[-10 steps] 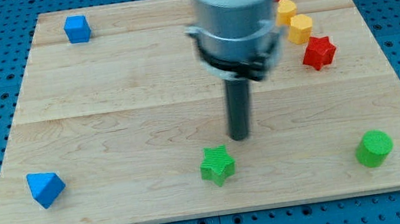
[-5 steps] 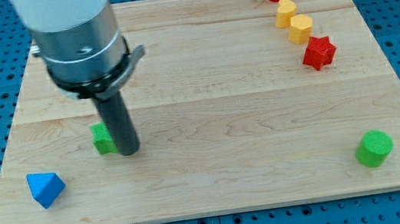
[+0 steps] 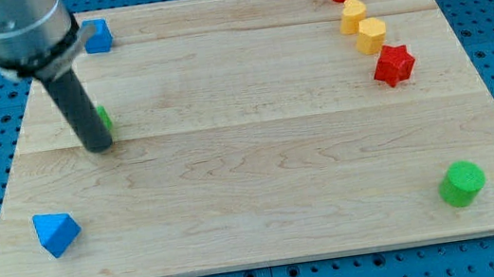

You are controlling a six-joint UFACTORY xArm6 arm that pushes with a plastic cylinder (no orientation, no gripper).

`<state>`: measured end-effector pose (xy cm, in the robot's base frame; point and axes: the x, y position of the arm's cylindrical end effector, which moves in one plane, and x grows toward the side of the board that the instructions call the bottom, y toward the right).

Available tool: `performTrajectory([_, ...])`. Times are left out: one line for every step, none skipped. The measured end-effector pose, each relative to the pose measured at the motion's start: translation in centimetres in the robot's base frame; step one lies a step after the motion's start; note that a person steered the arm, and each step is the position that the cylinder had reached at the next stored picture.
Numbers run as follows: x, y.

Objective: Move the green star diagonally bottom left to the cube

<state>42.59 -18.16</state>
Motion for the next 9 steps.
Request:
performTrajectory([-4.0, -1.4])
performTrajectory([-4.8, -2.9])
performTrajectory([-5.1, -2.1])
performTrajectory([-1.6, 4.4])
performTrajectory([2.3, 14.2])
performTrajectory([4.2, 22.2])
performTrajectory([4.4, 32.5])
performTrajectory([6.7, 43.7])
performTrajectory([11.5, 50.8])
